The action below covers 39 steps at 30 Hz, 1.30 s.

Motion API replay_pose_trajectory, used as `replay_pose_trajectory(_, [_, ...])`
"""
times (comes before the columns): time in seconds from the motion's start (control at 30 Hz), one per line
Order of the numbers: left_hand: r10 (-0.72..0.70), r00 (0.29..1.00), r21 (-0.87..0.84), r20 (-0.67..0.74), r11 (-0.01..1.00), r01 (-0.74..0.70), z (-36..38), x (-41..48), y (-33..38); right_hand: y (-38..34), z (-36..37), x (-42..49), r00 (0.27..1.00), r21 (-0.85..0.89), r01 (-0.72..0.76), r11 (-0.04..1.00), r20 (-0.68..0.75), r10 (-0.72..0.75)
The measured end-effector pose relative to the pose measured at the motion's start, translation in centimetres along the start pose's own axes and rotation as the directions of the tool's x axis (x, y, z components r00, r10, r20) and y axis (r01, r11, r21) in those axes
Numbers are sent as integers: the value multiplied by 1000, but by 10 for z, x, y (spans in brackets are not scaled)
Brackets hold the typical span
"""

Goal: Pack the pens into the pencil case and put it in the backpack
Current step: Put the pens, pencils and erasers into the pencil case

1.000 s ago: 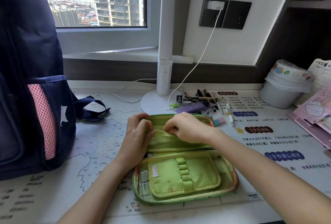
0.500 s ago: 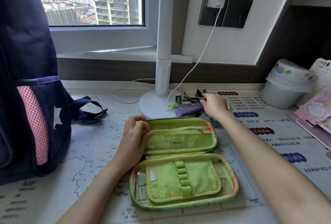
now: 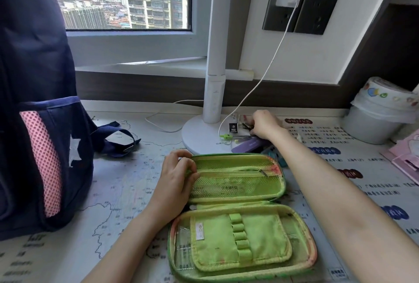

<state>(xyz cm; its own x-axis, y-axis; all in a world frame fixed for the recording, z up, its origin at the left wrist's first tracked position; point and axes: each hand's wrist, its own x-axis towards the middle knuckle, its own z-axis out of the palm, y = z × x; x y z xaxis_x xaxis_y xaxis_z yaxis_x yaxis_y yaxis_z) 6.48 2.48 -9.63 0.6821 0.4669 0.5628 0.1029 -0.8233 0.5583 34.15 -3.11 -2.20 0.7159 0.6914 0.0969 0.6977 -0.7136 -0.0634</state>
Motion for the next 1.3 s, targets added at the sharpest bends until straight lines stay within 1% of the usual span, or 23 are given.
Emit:
replay_pose_trajectory(0.1, [-8,1000,-10,6,1000,8,0,0,1,13,9,-5,992,58,11,998,-128,-4])
replay_pose_trajectory(0.17, [-6,1000,-3,3,1000,6,0,0,2,22,14,-13,966,214,35,976,-257,22])
replay_pose_trajectory(0.2, [-6,1000,1,2,1000,6,0,0,2,26,15,-19,942,329,52,943,-330,63])
replay_pose_trajectory(0.27, [-7,1000,8,-1,1000,7,-1,0,2,30,15,-32,884,570,68,819,-415,216])
replay_pose_trajectory(0.3, [-5,1000,20,-5,1000,5,-1,0,3,32,15,-39,860,644,74,762,-428,278])
replay_pose_trajectory(0.4, [25,999,94,-25,995,-23,-1,0,2,38,17,-52,810,723,109,682,-463,361])
replay_pose_trajectory(0.43, [30,999,108,-30,994,-27,-1,1,2,39,16,-55,793,762,135,633,-466,392])
replay_pose_trajectory(0.5, [30,999,116,-35,993,-26,-1,1,2,37,8,-61,750,842,224,491,-470,465])
replay_pose_trajectory(0.53, [30,999,116,-38,993,-26,-1,1,2,34,2,-66,727,847,280,452,-494,477])
replay_pose_trajectory(0.57, [33,999,115,-42,993,-28,-1,1,2,30,-5,-72,718,834,326,445,-525,457])
replay_pose_trajectory(0.6, [38,998,114,-48,993,-32,-1,1,2,26,-14,-79,738,814,362,455,-548,394])
replay_pose_trajectory(0.63, [45,997,114,-57,993,-38,-1,1,3,19,-22,-88,784,791,394,467,-555,278])
replay_pose_trajectory(0.67, [51,997,114,-65,993,-44,-1,1,3,12,-30,-98,836,763,424,489,-537,114])
replay_pose_trajectory(0.7, [58,996,113,-74,992,-49,-1,1,5,5,-37,-108,868,724,450,523,-491,-68])
replay_pose_trajectory(0.77, [71,994,112,-89,992,-61,-2,1,6,-11,-42,-123,873,596,486,639,-310,-375])
replay_pose_trajectory(0.83, [82,992,106,-98,992,-72,-3,1,7,-26,-36,-128,829,321,557,766,-167,-533])
replay_pose_trajectory(0.87, [86,991,103,-103,992,-75,-3,0,7,-32,-31,-128,813,183,582,792,-123,-568])
replay_pose_trajectory(0.9, [90,990,101,-107,992,-79,-3,0,7,-38,-28,-129,811,94,586,805,-85,-579])
replay_pose_trajectory(0.93, [94,989,98,-111,992,-83,-3,0,8,-43,-26,-129,816,57,578,814,-45,-577])
replay_pose_trajectory(0.97, [97,989,95,-112,992,-86,-3,-1,8,-47,-26,-129,815,65,578,814,1,-579])
replay_pose_trajectory(1.1, [120,986,85,-115,990,-110,-4,0,10,-53,-37,-124,786,245,546,801,182,-591])
replay_pose_trajectory(1.17, [127,985,83,-117,990,-118,-5,0,10,-52,-45,-122,793,275,514,812,208,-573])
replay_pose_trajectory(1.3, [120,987,84,-110,990,-111,-5,0,9,-47,-50,-126,789,248,523,815,220,-574])
